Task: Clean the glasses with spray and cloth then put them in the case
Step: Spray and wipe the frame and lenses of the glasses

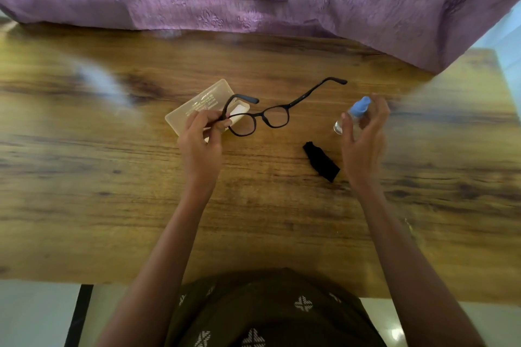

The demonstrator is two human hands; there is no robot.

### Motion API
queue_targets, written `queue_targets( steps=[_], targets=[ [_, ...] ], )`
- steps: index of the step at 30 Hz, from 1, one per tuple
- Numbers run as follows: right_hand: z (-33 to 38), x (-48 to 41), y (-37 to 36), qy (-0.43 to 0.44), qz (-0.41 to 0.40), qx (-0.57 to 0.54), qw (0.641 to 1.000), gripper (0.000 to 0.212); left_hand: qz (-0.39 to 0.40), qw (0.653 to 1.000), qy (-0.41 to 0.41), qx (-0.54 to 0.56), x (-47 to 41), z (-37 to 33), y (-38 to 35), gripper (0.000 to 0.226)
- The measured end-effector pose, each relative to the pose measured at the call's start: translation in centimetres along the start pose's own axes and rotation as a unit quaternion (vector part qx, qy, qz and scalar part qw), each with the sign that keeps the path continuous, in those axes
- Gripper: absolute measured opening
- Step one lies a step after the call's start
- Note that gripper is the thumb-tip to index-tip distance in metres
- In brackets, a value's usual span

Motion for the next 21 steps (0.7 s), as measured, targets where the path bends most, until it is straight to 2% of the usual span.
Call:
queue_targets(
  steps=[5, 9, 14, 17, 21],
  targets=[
    [2.0, 0.9, 0.2, 0.021, 0.006, -0.063, 0.998, 0.043, -0.002, 1.000, 0.002, -0.002, 0.5, 0.7, 0.1, 0.005],
    [4.5, 5.0, -2.3, 0.011, 0.121, -0.105, 0.987, 0.039, -0.008, 1.000, -0.015, -0.004, 0.9, 0.7, 0.3, 0.004],
    [7.8, 10.0, -5.9, 0.023, 0.260, -0.135, 0.956, 0.045, -0.021, 0.999, -0.019, -0.019, 1.5, 1.0, 0.9, 0.003],
    [9.9, 11.1, -7.2, 0.048, 0.304, -0.145, 0.940, 0.043, -0.017, 0.999, -0.022, -0.035, 1.9, 1.4, 1.1, 0.009],
    [11.3, 10.9, -8.0, 0.058, 0.324, -0.131, 0.935, 0.041, -0.012, 1.000, -0.015, -0.020, 2.5, 1.6, 1.3, 0.014]
  ],
)
Point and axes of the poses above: each hand's wrist, its own x-axis away from the middle knuckle, its own y-axis out of the back of the hand, z = x × y, the point moved 7 cm from there along -x, towards the middle knuckle, and after that the axes turned 5 degrees about -y, right-handed, at the moved point
